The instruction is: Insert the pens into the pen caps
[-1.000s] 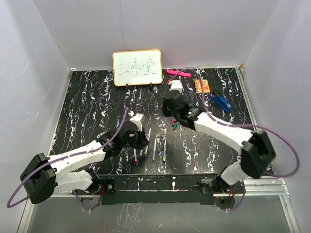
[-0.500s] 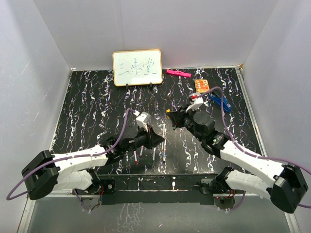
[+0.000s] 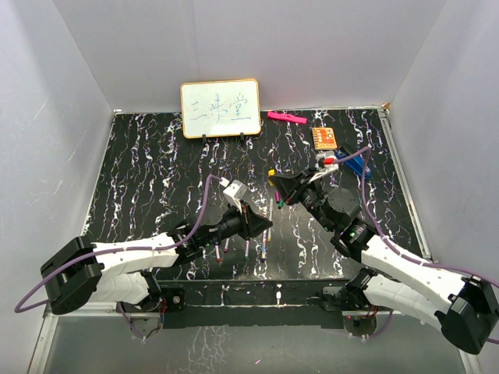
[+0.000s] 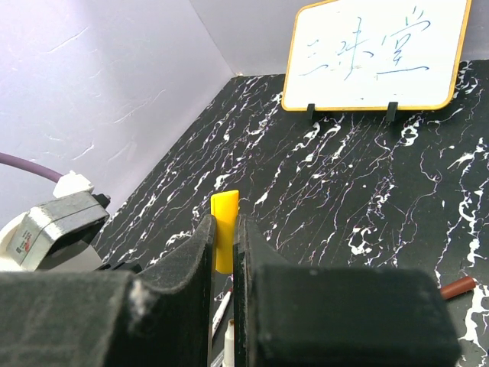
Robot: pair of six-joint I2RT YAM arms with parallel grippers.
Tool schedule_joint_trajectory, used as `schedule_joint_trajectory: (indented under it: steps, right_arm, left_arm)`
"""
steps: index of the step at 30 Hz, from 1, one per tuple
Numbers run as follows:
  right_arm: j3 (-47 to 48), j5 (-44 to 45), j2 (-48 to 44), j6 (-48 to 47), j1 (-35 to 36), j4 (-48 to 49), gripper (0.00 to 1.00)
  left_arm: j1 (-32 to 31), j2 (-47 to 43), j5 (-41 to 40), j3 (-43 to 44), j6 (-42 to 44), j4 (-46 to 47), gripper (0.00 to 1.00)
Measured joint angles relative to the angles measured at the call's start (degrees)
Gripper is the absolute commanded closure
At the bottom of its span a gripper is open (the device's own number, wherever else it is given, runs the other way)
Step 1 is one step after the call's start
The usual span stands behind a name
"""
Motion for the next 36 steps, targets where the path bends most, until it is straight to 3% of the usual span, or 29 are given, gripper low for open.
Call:
schedule_joint_trajectory:
  steps: [36]
  right_arm:
    - [-2.1, -2.4, 0.5, 2.8, 0.0, 0.8, 1.00]
  left_arm:
    - [-1.1, -0.6, -4.7, 0.0, 1.0, 2.2, 1.00]
